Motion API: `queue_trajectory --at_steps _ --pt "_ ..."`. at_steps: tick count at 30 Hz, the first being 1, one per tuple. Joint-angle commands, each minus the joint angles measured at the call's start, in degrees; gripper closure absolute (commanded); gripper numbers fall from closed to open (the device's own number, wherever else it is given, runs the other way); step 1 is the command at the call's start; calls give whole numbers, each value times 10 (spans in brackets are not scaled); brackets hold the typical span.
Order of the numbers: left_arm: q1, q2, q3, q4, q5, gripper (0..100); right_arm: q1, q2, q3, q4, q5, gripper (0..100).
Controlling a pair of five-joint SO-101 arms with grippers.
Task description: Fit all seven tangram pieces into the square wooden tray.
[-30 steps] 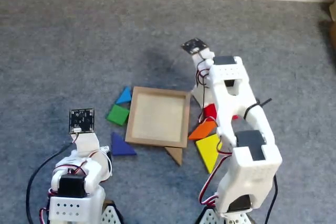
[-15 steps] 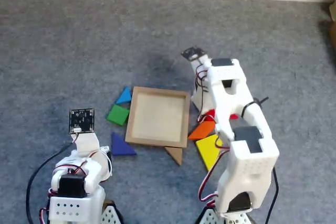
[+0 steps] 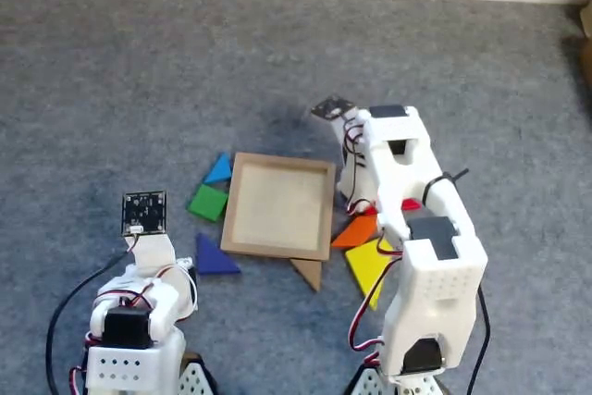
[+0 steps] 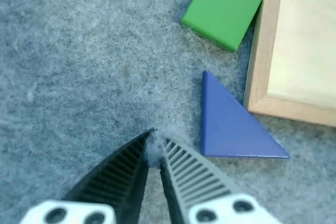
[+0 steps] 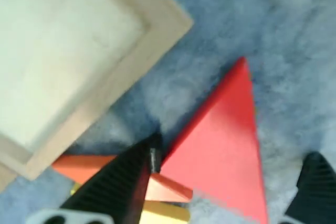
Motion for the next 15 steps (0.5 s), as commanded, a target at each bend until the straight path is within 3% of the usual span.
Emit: queue_trajectory --at_steps 1,9,15 --pt "-5 -6 12 3 -1 995 7 0 6 35 11 604" --pt "-5 -6 12 3 -1 995 7 3 5 49 17 604" --pt "-5 -6 12 3 -1 995 24 4 4 49 76 606"
